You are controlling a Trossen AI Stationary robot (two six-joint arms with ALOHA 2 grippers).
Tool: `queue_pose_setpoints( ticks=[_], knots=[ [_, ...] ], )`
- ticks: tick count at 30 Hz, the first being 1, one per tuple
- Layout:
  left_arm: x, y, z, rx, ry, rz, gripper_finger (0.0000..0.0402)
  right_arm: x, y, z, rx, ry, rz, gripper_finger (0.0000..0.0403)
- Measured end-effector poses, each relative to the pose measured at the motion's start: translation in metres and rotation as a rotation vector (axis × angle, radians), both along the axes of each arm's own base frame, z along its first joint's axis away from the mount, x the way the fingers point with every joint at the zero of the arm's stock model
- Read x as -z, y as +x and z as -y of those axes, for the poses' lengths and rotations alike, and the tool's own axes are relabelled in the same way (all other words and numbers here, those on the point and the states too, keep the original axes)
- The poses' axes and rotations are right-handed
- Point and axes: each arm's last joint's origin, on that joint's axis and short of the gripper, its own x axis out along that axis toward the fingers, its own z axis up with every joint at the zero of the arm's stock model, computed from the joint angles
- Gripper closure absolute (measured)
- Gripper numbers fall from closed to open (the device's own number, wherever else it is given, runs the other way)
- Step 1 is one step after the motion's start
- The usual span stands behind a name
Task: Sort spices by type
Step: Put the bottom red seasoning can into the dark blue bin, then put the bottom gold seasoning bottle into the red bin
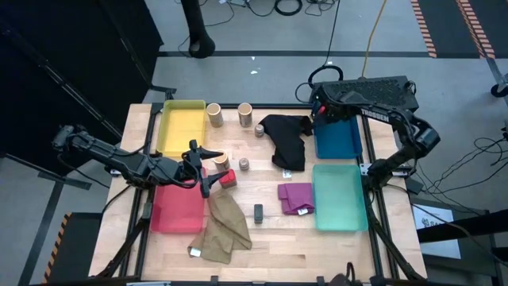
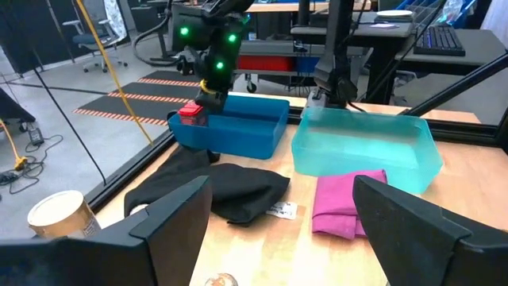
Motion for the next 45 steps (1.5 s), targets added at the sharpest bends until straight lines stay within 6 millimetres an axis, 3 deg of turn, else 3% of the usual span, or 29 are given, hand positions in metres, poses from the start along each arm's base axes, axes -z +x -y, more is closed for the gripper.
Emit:
queue_pose_setpoints(
  ticks=[5,12,17,21,28,34,38,45],
  knots=[
    [0.0,0.0,0.0,-0.002,-0.01,0.003,0.0091,-0.029,0.014,-0.042,-0.127,-0.045,0.077,0.0403],
    [0.001,0.002,0.003,0.017,-0.064,0.017,0.0091,-0.076,0.025,-0.128,-0.443,-0.177,0.285,0.0403],
    [0.003,0.01,0.015,0.061,-0.097,0.063,0.0091,-0.075,0.026,-0.184,-0.619,-0.297,0.449,0.0403],
    [0.0,0.019,0.027,0.096,-0.112,0.096,0.0091,-0.069,0.029,-0.215,-0.765,-0.316,0.531,0.0403],
    [-0.022,0.039,0.054,0.106,-0.096,0.07,0.0091,-0.079,0.031,-0.248,-0.956,-0.35,0.646,0.0403],
    [-0.037,0.052,0.058,0.023,-0.139,-0.149,0.0091,-0.085,0.027,-0.264,-1.075,-0.381,0.68,0.0403],
    [-0.041,0.049,0.046,-0.037,-0.174,-0.34,0.0091,-0.085,0.026,-0.268,-1.092,-0.376,0.682,0.0403],
    [-0.041,0.041,0.005,-0.05,-0.283,-0.6,0.0091,-0.085,0.025,-0.267,-1.091,-0.377,0.684,0.0403]
  ],
)
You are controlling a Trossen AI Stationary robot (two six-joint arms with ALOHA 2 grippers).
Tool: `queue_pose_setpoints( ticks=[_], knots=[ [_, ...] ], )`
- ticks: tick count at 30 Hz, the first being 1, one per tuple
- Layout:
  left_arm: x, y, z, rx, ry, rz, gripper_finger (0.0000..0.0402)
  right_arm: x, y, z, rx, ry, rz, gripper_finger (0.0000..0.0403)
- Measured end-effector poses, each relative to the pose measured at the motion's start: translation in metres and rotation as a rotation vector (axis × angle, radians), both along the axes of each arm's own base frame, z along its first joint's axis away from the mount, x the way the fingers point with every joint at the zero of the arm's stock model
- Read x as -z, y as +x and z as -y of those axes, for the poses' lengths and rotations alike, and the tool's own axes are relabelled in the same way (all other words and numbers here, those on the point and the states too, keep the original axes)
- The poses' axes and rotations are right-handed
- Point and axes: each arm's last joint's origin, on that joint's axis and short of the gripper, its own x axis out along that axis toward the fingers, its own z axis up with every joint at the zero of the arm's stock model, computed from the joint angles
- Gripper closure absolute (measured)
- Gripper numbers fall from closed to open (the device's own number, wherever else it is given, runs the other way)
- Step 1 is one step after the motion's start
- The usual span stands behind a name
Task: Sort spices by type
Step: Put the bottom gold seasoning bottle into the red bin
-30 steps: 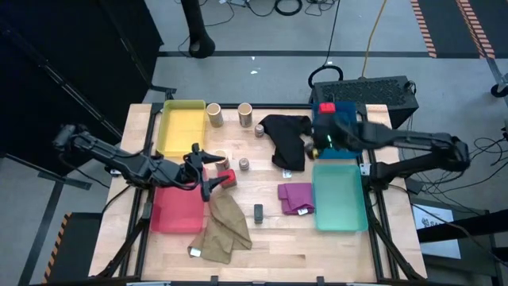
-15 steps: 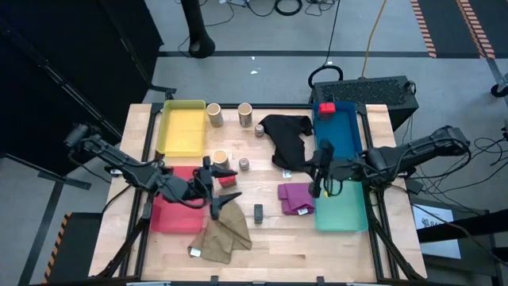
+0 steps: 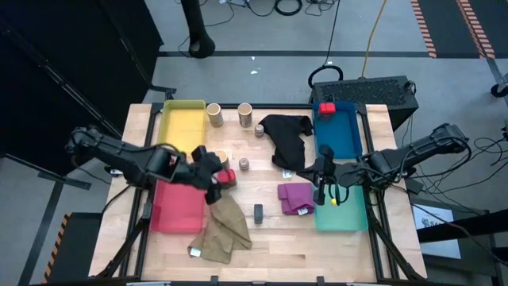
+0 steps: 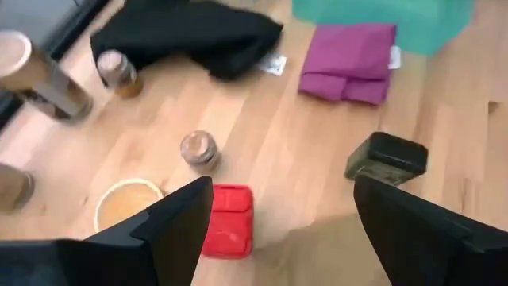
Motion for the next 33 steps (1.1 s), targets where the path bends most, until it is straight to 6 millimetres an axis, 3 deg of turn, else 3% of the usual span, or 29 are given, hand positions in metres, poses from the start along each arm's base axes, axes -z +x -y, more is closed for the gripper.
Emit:
queue_pose_setpoints(
  ticks=[6,13,33],
  knots=[
    [0.005,0.0,-0.032,0.026,0.072,-0.11,0.0091,0.0,-0.001,0.0,0.0,-0.001,-0.002,0.0403],
    [0.005,0.001,-0.054,0.033,0.119,-0.145,0.0091,0.0,0.0,0.0,0.001,0.002,-0.002,0.0403],
    [0.016,0.0,-0.064,0.075,0.071,-0.191,0.0091,0.0,0.0,0.0,-0.001,0.0,-0.001,0.0403]
  ],
)
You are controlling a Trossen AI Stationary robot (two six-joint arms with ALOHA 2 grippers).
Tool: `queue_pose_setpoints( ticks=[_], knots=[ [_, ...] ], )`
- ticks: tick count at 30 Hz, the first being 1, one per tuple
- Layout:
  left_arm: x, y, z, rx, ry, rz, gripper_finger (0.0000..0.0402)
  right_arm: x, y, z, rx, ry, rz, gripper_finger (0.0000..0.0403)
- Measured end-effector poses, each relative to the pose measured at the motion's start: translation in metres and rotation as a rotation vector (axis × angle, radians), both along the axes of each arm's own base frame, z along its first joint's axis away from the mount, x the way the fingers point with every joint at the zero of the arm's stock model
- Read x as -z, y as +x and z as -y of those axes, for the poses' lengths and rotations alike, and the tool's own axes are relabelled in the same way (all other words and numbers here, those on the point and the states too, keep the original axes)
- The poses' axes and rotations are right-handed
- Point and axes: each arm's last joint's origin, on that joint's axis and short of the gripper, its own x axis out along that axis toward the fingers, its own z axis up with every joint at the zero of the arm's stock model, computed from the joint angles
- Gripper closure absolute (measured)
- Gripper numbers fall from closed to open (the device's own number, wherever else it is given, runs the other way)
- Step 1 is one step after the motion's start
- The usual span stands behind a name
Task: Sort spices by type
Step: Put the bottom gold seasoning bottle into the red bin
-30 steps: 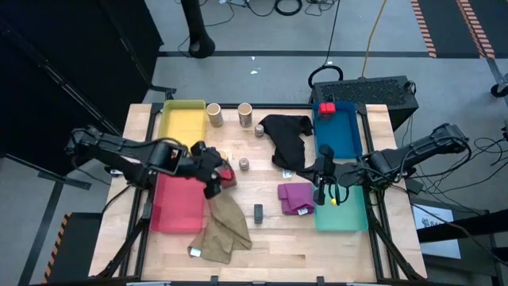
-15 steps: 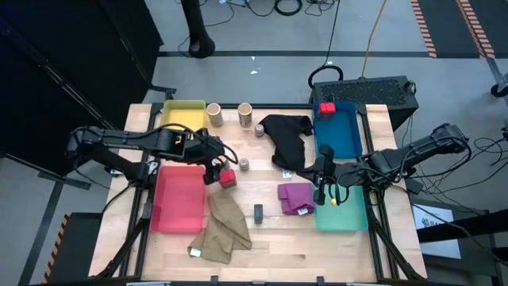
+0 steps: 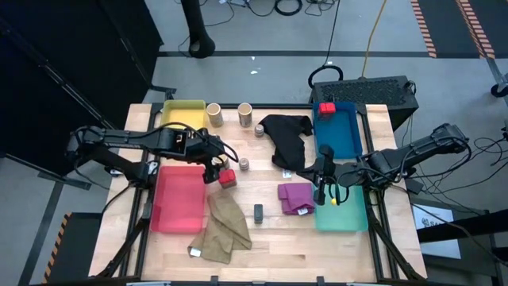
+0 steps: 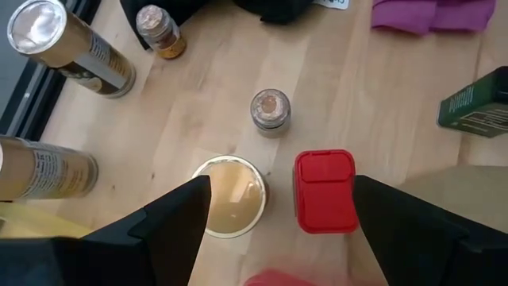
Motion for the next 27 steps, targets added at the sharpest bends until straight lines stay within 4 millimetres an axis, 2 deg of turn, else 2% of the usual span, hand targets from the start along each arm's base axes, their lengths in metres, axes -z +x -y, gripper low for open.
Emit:
queue_pose_setpoints(
  ticks=[27],
  knots=[
    [-0.0019,0.003,0.0009,0.06,0.032,0.022,0.0091,0.0,0.0001,0.0,0.0,0.0,0.001,0.0403]
  ],
)
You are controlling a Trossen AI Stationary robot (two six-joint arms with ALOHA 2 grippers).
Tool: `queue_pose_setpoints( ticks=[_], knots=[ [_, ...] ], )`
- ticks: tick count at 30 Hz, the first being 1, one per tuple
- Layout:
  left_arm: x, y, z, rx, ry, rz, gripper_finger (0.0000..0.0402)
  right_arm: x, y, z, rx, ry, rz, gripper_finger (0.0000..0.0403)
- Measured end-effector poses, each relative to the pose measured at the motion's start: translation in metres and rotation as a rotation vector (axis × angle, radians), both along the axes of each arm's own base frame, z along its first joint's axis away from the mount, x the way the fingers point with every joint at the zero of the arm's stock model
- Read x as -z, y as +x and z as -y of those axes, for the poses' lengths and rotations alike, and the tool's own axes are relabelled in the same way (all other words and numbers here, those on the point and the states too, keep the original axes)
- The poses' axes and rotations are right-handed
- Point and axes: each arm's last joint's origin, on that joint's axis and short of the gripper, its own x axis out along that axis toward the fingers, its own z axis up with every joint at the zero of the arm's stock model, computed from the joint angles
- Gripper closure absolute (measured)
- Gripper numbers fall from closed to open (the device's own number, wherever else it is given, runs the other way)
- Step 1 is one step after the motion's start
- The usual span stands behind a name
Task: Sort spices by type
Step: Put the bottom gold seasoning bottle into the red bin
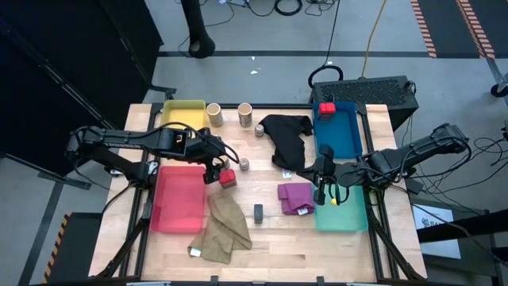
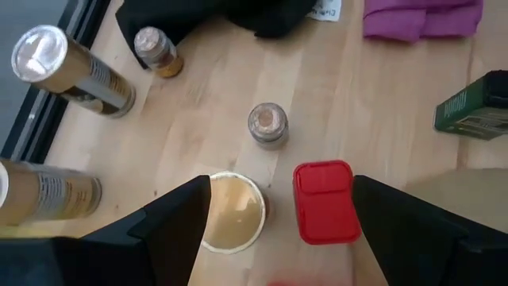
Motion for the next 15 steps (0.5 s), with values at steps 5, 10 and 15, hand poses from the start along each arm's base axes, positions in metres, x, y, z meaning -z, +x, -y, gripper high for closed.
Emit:
queue_pose_setpoints(
  ticks=[5,10,15],
  knots=[
    [0.0002,0.0005,0.002,0.071,-0.04,-0.003,0.0091,0.0,0.0,0.0,0.0,0.0,0.0,0.0403],
    [-0.0007,0.002,0.0031,0.089,-0.075,0.017,0.0091,0.0,0.0,0.0,0.0,0.0,0.0,0.0403],
    [-0.0006,0.002,0.0034,0.093,-0.086,0.017,0.0089,0.0,0.0,0.0,0.0,0.0,0.0,0.0403]
  ],
)
